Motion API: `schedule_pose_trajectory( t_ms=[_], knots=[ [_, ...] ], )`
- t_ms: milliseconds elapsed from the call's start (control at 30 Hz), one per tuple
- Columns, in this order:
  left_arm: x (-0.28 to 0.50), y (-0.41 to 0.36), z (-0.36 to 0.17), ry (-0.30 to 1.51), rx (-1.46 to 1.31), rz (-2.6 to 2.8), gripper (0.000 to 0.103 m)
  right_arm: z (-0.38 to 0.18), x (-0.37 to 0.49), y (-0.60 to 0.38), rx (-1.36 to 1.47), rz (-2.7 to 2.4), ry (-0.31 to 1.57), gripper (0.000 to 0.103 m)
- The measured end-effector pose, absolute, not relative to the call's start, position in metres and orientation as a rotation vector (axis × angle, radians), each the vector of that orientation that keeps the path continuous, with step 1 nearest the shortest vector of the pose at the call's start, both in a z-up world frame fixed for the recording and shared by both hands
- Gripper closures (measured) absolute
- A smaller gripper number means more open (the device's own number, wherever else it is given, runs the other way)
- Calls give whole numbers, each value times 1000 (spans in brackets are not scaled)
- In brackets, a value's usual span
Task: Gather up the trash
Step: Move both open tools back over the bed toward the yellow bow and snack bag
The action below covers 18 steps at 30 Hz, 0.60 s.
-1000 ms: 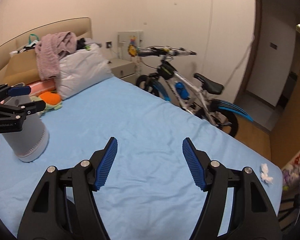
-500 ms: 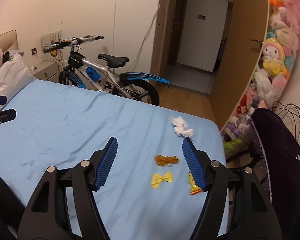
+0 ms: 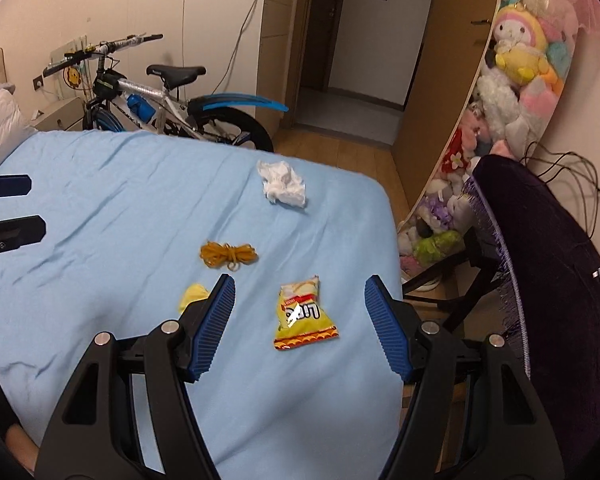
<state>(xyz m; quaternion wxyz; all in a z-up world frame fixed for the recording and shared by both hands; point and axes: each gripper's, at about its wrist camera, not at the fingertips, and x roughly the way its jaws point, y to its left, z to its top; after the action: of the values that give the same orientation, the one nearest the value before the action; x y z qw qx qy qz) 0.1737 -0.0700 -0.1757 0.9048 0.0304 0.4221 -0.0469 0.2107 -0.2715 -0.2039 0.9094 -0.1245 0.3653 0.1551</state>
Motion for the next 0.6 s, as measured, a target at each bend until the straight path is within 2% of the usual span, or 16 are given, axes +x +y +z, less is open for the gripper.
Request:
schedule_pose_trajectory(
  t_ms=[500, 600],
  knots=[
    [227, -120, -267, 967, 36, -140, 20, -283, 261, -289, -226, 373, 851, 38],
    [237, -127, -279, 974, 45, -149, 20, -293, 269, -289, -227, 380, 861, 30]
  ],
)
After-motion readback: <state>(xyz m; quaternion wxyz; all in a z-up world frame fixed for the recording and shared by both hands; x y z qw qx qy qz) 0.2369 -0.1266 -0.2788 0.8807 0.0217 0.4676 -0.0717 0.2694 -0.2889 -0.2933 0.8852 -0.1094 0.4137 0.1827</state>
